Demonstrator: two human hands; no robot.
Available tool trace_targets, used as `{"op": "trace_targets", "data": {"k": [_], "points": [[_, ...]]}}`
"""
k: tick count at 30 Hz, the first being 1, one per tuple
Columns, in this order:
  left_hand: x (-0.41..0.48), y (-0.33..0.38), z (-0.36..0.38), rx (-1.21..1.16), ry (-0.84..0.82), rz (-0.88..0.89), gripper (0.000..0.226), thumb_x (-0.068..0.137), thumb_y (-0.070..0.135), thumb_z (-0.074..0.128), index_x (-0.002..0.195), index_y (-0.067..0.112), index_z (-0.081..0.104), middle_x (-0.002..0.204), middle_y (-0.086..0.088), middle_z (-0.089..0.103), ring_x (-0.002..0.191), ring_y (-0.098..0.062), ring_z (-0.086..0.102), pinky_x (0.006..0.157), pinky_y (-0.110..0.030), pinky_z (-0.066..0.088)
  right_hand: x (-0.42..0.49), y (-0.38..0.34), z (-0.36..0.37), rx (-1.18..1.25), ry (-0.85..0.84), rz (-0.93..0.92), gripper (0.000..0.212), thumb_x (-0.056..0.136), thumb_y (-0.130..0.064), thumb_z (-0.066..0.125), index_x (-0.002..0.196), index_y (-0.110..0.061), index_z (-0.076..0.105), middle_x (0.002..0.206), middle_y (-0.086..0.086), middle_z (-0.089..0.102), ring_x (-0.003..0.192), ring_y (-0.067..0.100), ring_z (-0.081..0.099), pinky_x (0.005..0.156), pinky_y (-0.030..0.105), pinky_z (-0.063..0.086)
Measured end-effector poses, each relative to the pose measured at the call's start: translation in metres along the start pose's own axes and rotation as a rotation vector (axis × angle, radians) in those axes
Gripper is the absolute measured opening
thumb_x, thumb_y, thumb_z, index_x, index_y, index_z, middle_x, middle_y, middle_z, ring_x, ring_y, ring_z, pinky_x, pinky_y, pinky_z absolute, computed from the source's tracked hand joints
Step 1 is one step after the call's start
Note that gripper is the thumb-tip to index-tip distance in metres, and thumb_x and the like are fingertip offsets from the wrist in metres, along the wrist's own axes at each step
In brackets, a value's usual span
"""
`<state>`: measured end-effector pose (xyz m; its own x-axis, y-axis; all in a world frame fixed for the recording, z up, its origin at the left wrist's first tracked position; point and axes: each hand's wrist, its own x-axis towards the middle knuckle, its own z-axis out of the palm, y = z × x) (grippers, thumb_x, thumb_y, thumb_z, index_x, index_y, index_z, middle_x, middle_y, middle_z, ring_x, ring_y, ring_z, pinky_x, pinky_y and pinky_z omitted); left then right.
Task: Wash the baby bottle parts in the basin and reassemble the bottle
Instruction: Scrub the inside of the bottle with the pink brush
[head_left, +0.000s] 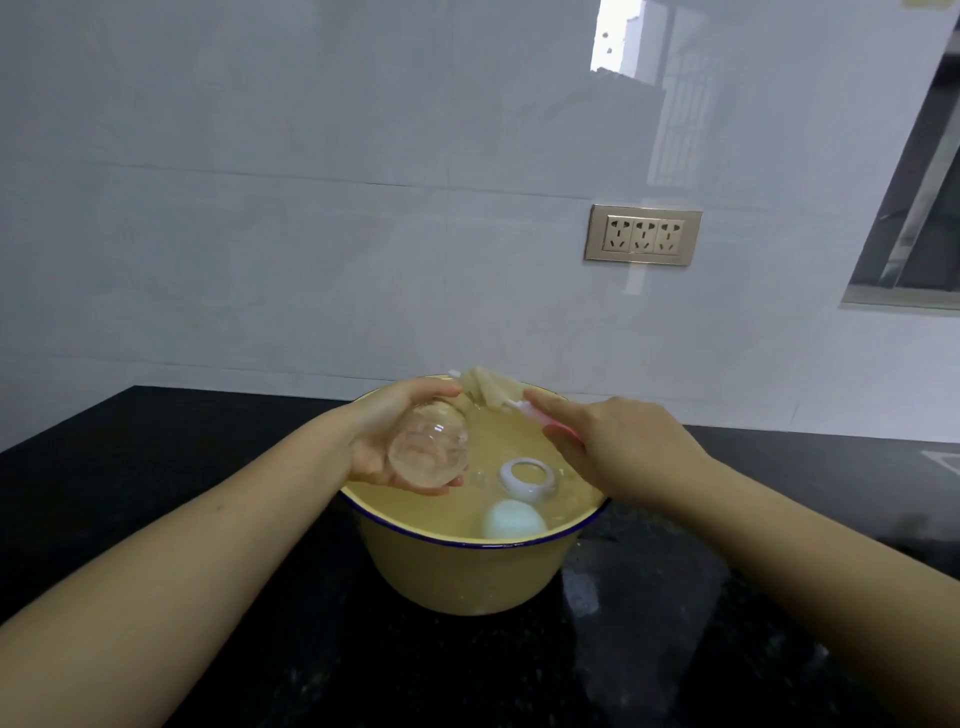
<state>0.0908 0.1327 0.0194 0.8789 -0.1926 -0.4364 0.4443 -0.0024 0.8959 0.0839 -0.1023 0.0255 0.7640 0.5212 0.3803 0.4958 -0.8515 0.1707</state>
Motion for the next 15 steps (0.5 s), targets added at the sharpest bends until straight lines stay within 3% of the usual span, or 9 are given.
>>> {"op": "trace_targets", "data": {"k": [6,9,12,15], "points": [[-0.006,0.002,0.011,0.145,-0.152,-0.053,0.057,0.071,0.048,0.066,0.101,0.000,0.062,0.088,-0.020,0.067,0.072,-0.034,0.068,0.063,-0.034,0.057,0.012,-0.010,0.000,0.048,0.048,-0.034,0.045,0.100,-0.045,0.029,0.144,-0.044,0.026,0.106,0.007,0.068,0.099,0.032,0.062,0.072,0.035,0.045],[-0.010,0.007,0.014,0.200,-0.111,-0.057,0.054,0.070,0.049,0.068,0.098,0.003,0.060,0.090,-0.012,0.065,0.074,-0.026,0.064,0.064,-0.028,0.055,0.011,-0.011,-0.002,0.052,0.067,-0.037,0.045,0.100,-0.045,0.029,0.144,-0.043,0.027,0.106,0.007,0.069,0.099,0.031,0.062,0.070,0.035,0.044],[-0.014,0.012,0.017,0.534,0.129,0.062,0.033,0.076,0.047,0.068,0.070,0.016,0.058,0.060,0.002,0.058,0.047,-0.011,0.053,0.046,-0.015,0.042,-0.001,-0.006,-0.006,0.158,0.046,-0.015,0.042,0.099,-0.046,0.032,0.141,-0.043,0.034,0.104,0.003,0.069,0.097,0.029,0.063,0.073,0.035,0.046],[-0.012,0.015,0.022,1.017,0.435,0.204,0.037,0.067,0.050,0.073,0.064,0.018,0.054,0.062,0.003,0.054,0.056,-0.014,0.053,0.052,-0.021,0.039,-0.010,-0.005,-0.014,0.274,0.020,0.023,0.041,0.097,-0.054,0.029,0.130,-0.037,0.044,0.098,0.000,0.069,0.093,0.027,0.062,0.078,0.037,0.050]]}}
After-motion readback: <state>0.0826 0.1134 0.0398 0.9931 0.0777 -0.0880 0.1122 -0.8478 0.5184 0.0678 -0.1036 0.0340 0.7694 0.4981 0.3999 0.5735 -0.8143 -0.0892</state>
